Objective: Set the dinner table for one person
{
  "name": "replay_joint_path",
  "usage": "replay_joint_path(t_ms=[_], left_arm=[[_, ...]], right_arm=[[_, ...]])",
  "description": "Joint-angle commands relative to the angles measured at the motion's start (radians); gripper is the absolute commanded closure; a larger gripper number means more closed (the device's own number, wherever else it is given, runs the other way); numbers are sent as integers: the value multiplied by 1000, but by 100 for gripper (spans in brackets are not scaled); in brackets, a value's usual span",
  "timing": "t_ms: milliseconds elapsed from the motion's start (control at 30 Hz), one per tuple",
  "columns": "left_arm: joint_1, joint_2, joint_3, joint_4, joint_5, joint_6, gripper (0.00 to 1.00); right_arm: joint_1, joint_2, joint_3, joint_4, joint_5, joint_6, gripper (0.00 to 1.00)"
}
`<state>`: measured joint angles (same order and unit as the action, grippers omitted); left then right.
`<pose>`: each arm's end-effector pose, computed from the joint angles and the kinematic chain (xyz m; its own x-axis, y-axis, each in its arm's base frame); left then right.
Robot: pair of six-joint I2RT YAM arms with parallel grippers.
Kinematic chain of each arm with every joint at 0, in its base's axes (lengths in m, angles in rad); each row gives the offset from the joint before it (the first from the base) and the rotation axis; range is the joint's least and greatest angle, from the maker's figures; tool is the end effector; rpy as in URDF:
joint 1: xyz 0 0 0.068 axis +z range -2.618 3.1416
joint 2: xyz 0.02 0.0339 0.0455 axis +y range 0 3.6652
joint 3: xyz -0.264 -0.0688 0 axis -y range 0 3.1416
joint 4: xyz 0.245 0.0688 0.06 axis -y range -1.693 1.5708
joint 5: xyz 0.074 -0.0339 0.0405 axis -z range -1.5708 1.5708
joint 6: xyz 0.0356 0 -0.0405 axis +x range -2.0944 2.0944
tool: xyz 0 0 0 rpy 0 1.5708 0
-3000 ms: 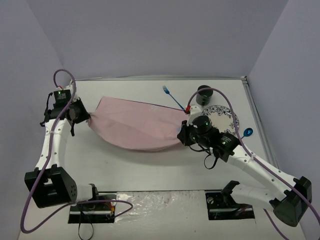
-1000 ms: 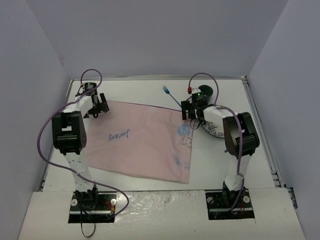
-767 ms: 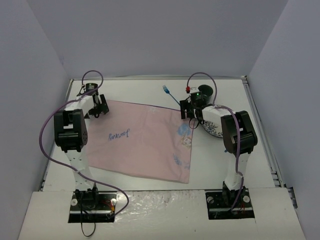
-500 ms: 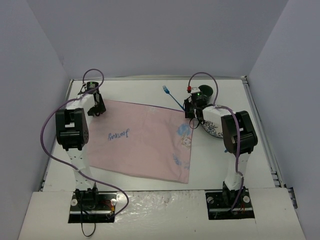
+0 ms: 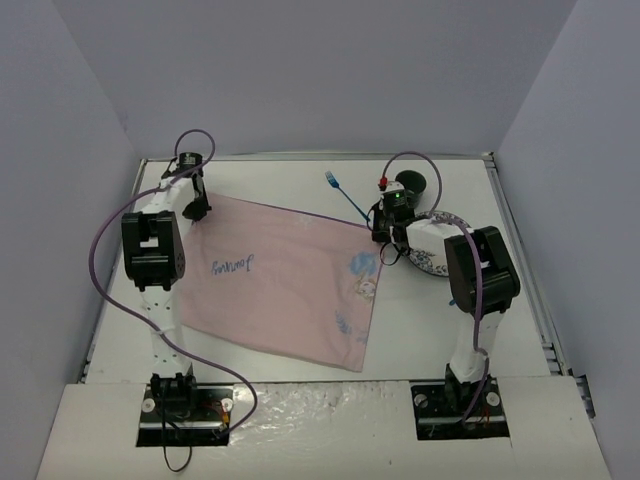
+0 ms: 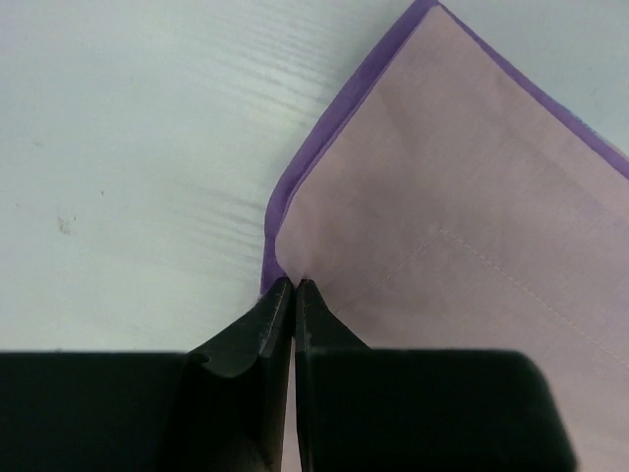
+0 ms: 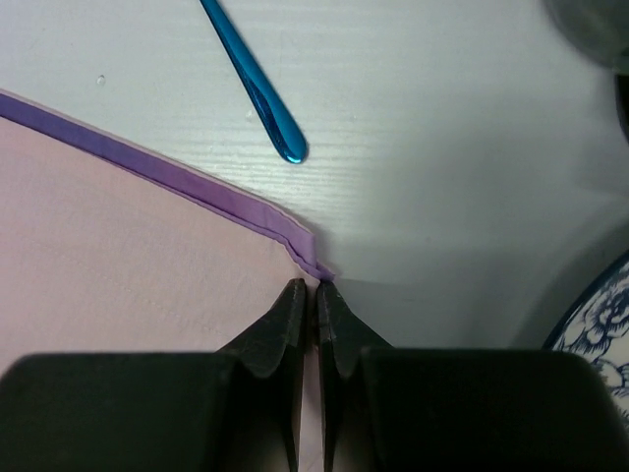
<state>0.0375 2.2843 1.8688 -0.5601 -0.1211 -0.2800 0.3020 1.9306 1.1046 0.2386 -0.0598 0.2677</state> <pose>0.5019 0.0231 0.1786 -0.7662 -0.3033 -0.5665 -0.3295 0.9423 -0.0588 0.3949 0.1253 0.1604 -0.6014 0.0892 -0.7940 -0.1922 0.9484 0.2521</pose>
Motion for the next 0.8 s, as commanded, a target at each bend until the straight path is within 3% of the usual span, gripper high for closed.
replay_joint_path(t_ms=[0, 367, 767], left_arm=[[4, 67, 143, -49, -52, 87, 100], [-24, 171, 445, -11, -30, 144, 100], [-27, 320, 666, 39, -30, 179, 98]], right_arm=[[-5, -95, -62, -76, 127, 90, 100], [-4, -193, -122, -72, 210, 192, 100], [1, -130, -77, -53, 189, 279, 100]])
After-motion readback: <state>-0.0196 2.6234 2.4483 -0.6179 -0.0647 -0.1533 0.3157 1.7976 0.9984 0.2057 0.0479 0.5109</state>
